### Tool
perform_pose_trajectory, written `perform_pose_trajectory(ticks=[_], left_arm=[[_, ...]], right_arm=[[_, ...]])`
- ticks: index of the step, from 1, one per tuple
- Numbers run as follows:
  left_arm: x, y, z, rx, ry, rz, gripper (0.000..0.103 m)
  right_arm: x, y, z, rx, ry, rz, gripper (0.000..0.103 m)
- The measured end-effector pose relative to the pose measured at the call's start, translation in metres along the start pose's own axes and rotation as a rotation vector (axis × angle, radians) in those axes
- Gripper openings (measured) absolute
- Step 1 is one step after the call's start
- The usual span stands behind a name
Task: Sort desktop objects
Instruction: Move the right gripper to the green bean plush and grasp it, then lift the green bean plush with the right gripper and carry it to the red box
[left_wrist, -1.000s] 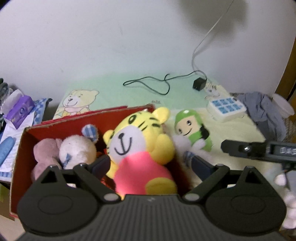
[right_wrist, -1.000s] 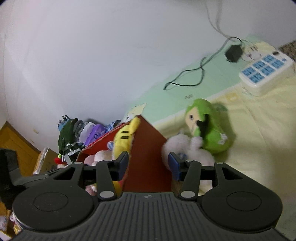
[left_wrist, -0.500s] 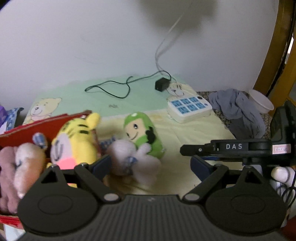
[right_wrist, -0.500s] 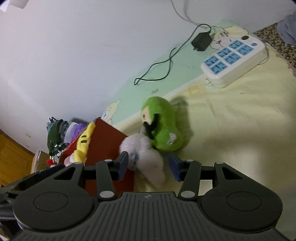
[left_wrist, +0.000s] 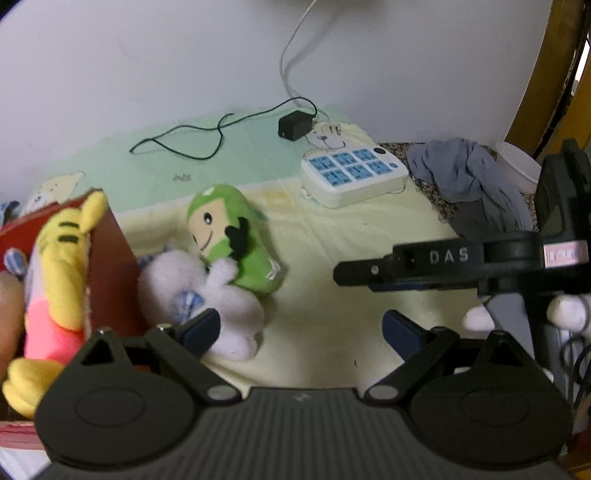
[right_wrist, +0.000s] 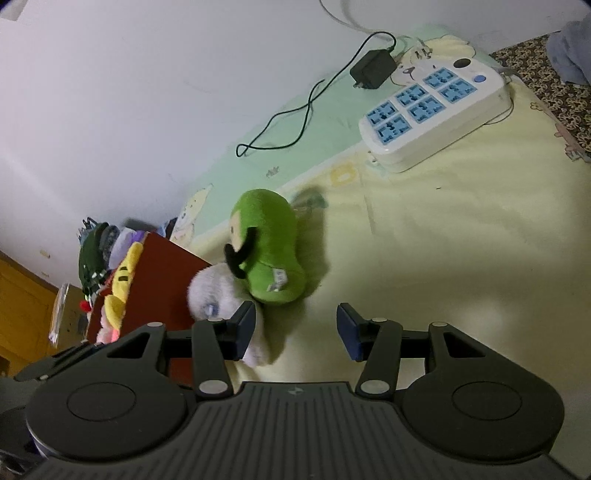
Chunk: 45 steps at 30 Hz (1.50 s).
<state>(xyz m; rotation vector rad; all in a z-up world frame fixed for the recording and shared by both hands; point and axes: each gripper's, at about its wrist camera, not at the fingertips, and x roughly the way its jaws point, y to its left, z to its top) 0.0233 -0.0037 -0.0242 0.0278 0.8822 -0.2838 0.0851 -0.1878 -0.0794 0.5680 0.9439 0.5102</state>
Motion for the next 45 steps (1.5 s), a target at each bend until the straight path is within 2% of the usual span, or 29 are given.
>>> perform_pose_trajectory(ticks=[6,8,13,17,22,29,32,38,45], left_arm=[[0.011,0.001,0.015,-0.009,-0.027,0.001,0.095],[0.015,0.003,0.021,-0.012,-0.039,0.014,0.095],[0.032,0.012,0.040,-0.029,-0.055,0.060,0.095],[0.048,0.019,0.053,-0.034,-0.055,0.091,0.095],[0.072,0.026,0.061,-0.033,-0.023,0.115,0.095],[0.100,0.040,0.065,-0.075,0.038,0.098,0.095],[0.105,0.043,0.064,-0.088,0.050,0.082,0.094],[0.117,0.043,0.065,-0.088,0.079,0.062,0.094],[0.115,0.014,0.066,-0.034,0.078,-0.022,0.095]], right_arm=[[0.012,-0.002,0.026,-0.043,0.040,0.059,0.054],[0.020,-0.003,0.039,-0.042,0.060,0.089,0.062],[0.045,0.001,0.063,-0.046,0.105,0.146,0.069],[0.068,0.009,0.078,-0.072,0.143,0.167,0.071],[0.095,0.010,0.091,-0.044,0.190,0.197,0.073],[0.122,0.008,0.090,-0.046,0.256,0.188,0.073],[0.129,0.004,0.087,-0.034,0.272,0.193,0.065],[0.122,-0.011,0.089,0.029,0.261,0.235,0.059],[0.096,-0.018,0.086,0.016,0.204,0.204,0.056]])
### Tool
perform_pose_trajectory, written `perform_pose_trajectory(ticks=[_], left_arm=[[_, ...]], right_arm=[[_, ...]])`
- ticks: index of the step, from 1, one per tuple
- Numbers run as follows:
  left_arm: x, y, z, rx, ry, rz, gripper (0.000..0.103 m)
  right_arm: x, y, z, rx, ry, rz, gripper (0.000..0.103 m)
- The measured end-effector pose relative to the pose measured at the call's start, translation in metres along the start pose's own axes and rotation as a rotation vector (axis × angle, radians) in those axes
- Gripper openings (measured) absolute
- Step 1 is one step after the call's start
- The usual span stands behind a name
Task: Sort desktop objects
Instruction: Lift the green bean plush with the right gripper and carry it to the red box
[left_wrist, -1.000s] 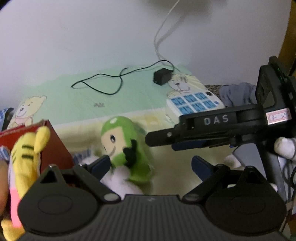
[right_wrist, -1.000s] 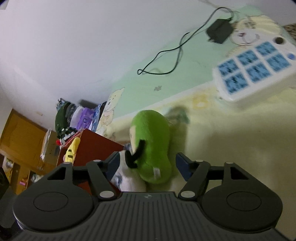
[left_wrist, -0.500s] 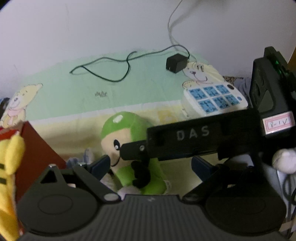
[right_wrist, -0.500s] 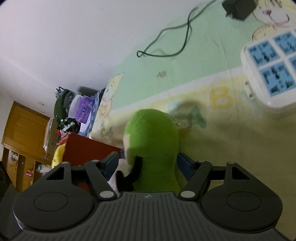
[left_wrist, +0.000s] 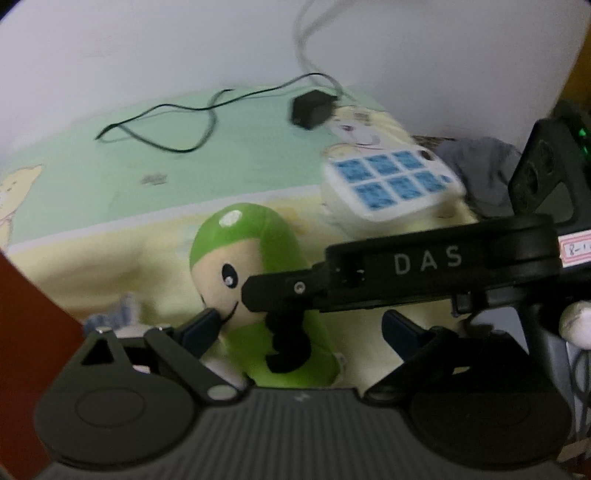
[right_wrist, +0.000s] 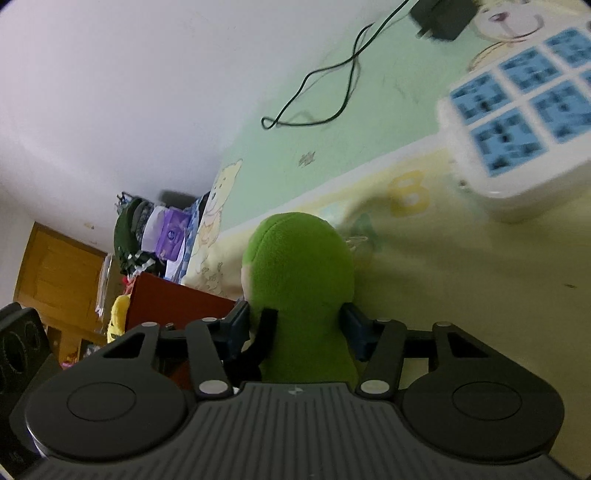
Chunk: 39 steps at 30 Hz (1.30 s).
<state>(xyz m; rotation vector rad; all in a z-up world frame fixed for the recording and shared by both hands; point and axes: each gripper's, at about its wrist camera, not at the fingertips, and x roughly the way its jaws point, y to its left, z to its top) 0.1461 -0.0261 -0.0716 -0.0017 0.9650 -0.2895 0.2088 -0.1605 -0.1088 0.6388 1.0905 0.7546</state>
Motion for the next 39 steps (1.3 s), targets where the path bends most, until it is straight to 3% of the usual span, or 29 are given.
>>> perform_pose_trajectory(ticks=[9,19,28,39], left_arm=[[-0.016,-0.049,-0.031,0.091,0.033,-0.102,0.095],[-0.057,-0.059,-0.082,0.106,0.057,-0.151,0.092],[-0.108,-0.042,-0.112,0.080,-0.009,-0.162,0.092],[-0.186,0.004,-0.122,0.141,-0.174,-0.195,0.092]], right_arm=[[-0.064,-0.017,-0.050,0.083,-0.021,-0.049,0.056],[-0.093,0.004,-0.113,0.057,0.006,-0.104,0.056],[-0.090,0.044,-0.150,0.043,0.034,-0.068,0.055],[-0.074,0.122,-0.169,0.004,-0.081,-0.053,0.055]])
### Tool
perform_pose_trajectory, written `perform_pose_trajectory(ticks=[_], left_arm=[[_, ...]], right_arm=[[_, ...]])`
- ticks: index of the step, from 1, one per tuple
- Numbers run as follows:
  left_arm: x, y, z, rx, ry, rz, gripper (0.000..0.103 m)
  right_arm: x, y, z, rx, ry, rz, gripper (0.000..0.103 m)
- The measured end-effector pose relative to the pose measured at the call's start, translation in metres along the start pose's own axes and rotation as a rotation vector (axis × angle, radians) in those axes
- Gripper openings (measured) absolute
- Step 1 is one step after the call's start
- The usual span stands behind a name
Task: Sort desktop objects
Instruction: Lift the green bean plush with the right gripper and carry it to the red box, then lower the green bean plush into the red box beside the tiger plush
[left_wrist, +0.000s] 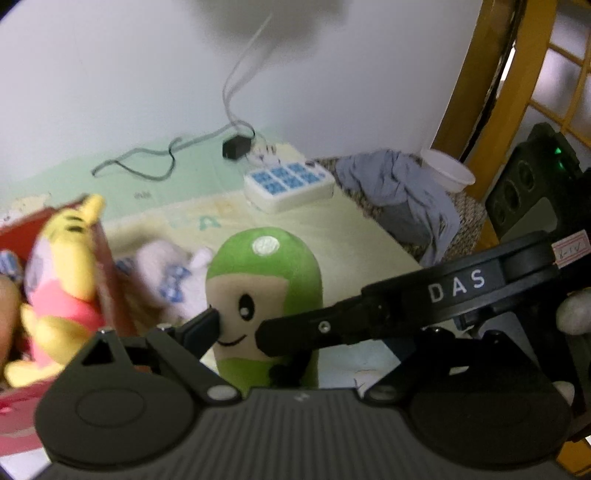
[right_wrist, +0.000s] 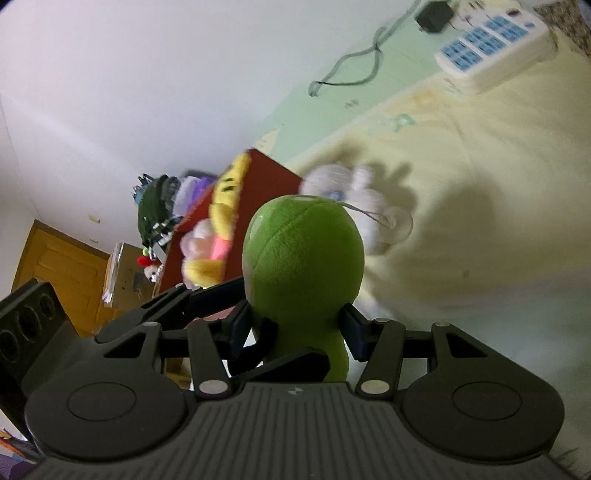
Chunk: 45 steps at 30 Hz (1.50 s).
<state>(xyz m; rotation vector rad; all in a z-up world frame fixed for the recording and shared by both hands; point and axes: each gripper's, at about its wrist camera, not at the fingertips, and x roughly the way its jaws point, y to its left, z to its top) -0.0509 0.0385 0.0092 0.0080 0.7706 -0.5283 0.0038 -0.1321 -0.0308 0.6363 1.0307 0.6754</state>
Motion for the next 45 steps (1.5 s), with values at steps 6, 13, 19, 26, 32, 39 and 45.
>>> perform_pose_trajectory(ticks=[6,13,19,26,32,39,45], left_arm=[[-0.049,0.026,-0.003,0.016,-0.082,-0.008,0.092],[-0.088,0.062,-0.006,0.027,-0.159,0.015,0.092],[-0.108,0.096,0.003,0.060,-0.226,0.059,0.093],[-0.097,0.136,0.012,0.068,-0.232,0.122,0.093],[-0.077,0.172,0.008,0.006,-0.174,0.135,0.092],[-0.055,0.198,-0.005,-0.040,-0.105,0.124,0.089],[-0.044,0.212,-0.011,-0.043,-0.073,0.139,0.091]], right_arm=[[0.010,0.050,-0.009,-0.054,-0.060,0.006,0.055],[0.034,0.095,-0.013,-0.128,-0.106,0.022,0.055],[0.056,0.128,-0.007,-0.178,-0.154,0.046,0.055],[0.099,0.153,0.012,-0.240,-0.200,0.020,0.056],[0.136,0.151,0.019,-0.250,-0.192,-0.027,0.055],[0.169,0.142,0.026,-0.222,-0.168,-0.098,0.055],[0.182,0.140,0.032,-0.203,-0.140,-0.124,0.055]])
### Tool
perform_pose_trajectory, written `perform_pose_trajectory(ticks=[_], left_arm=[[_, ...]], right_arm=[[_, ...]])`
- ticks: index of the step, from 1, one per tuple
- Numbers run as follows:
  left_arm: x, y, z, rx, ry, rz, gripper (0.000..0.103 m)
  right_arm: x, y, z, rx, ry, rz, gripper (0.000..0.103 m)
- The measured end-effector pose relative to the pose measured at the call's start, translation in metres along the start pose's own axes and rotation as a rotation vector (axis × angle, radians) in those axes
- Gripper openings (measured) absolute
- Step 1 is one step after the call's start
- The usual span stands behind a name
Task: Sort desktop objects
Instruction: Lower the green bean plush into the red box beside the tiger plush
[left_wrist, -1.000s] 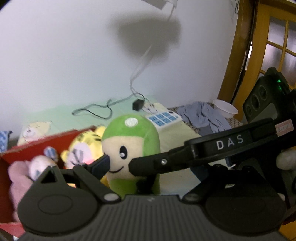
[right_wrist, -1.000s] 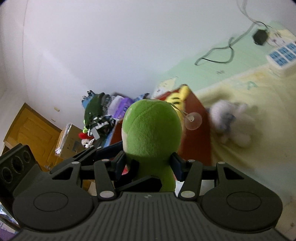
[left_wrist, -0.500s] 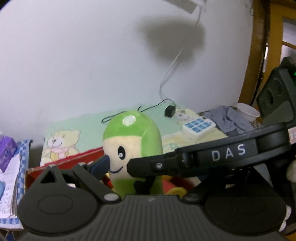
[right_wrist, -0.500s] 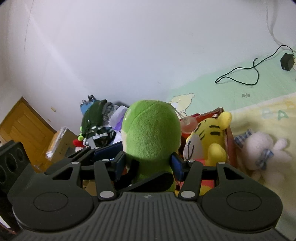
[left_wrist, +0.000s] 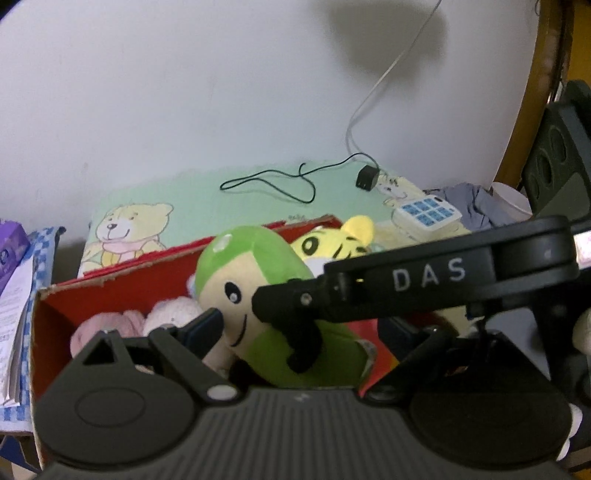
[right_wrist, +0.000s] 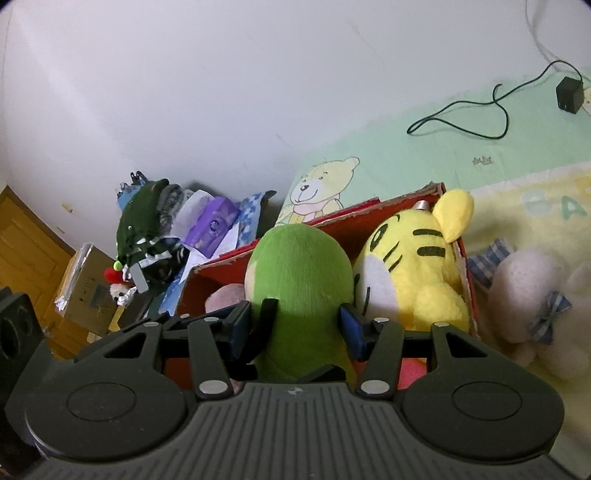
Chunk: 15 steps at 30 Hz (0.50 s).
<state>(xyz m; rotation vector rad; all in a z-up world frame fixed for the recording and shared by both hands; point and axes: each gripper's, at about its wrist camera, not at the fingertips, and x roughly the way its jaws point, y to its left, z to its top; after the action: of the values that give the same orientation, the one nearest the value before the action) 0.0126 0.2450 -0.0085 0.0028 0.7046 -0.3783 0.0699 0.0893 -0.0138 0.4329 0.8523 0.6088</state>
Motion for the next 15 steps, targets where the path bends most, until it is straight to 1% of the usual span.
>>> perform_pose_trajectory(ticks=[3,5,7,10,15], left_arm=[[0.001,0.008,-0.003,-0.025,0.023,0.000,0.092],[0.001,0.010,-0.007,-0.023,0.039,0.002,0.094],[0.000,0.011,-0.012,-0.021,0.040,0.017,0.094],[0.005,0.014,-0.013,-0.040,0.056,0.014,0.094],[0.011,0.005,-0.011,-0.019,0.068,0.034,0.095]], right_arm=[[0.006,-0.001,-0.003,0.035,0.013,0.007,0.055],[0.012,-0.003,-0.006,0.073,0.047,0.019,0.055],[0.016,0.001,-0.013,0.065,0.068,0.022,0.055],[0.015,0.009,-0.017,-0.013,0.038,-0.011,0.055],[0.018,-0.005,-0.009,0.045,0.027,-0.006,0.055]])
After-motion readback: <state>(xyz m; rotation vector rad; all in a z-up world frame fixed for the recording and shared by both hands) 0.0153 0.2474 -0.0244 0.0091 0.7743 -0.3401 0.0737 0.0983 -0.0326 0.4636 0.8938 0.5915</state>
